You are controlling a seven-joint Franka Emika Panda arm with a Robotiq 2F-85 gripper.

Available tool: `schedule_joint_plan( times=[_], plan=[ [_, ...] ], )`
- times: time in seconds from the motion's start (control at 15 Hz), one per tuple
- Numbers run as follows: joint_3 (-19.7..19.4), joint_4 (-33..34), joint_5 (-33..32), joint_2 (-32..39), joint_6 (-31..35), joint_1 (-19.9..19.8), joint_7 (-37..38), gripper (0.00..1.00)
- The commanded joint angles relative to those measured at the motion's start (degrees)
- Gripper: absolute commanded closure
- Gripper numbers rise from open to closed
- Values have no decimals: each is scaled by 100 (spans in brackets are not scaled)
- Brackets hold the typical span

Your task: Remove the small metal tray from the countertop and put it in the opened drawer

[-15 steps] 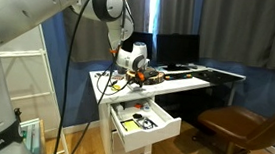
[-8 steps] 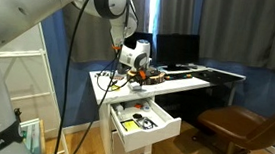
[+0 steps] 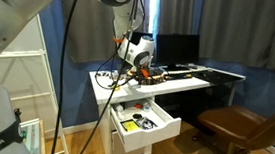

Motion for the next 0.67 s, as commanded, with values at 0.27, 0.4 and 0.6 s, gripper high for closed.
schedule_joint_plan(
  times=[0.27, 0.4, 0.6],
  plan=[
    [744, -1959, 163, -764, 561, -1519, -997, 99],
    [758, -2297, 131, -901, 645, -1790, -1071, 99],
    [429, -2687, 52, -1174, 806, -1881, -985, 99]
  ],
)
